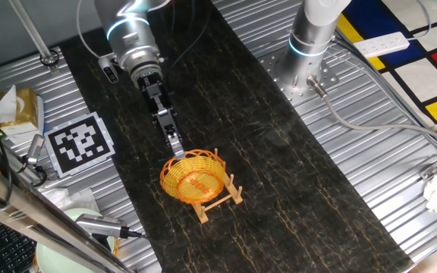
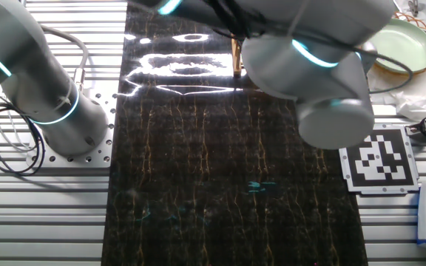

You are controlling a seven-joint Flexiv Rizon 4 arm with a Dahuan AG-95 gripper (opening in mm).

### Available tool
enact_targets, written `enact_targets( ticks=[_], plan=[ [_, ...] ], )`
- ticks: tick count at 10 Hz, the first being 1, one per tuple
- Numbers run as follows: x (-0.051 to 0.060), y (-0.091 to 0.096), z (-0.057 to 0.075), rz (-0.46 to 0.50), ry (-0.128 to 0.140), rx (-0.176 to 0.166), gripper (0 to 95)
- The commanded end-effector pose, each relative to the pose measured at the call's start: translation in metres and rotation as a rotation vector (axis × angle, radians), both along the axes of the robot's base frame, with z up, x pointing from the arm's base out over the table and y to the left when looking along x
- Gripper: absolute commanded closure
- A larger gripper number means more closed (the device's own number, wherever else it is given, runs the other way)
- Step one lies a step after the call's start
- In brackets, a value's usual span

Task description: Put the dish on the dish rack

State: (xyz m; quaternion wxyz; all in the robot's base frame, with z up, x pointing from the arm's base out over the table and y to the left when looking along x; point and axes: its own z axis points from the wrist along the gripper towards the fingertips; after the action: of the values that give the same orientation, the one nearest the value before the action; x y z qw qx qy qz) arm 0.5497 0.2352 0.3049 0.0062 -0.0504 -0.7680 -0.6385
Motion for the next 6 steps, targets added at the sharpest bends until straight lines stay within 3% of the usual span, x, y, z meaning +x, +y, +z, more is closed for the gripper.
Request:
enact_targets(
  ticks=[1, 4, 6],
  plan=[
    [-0.0005, 0.0000, -0.0034, 0.003, 0.000, -0.003, 95.0],
    [0.0006, -0.0003, -0.0112, 0.005, -0.004, 0.005, 95.0],
    [0.0007, -0.0002, -0.0117, 0.005, -0.006, 0.037, 95.0]
  ],
)
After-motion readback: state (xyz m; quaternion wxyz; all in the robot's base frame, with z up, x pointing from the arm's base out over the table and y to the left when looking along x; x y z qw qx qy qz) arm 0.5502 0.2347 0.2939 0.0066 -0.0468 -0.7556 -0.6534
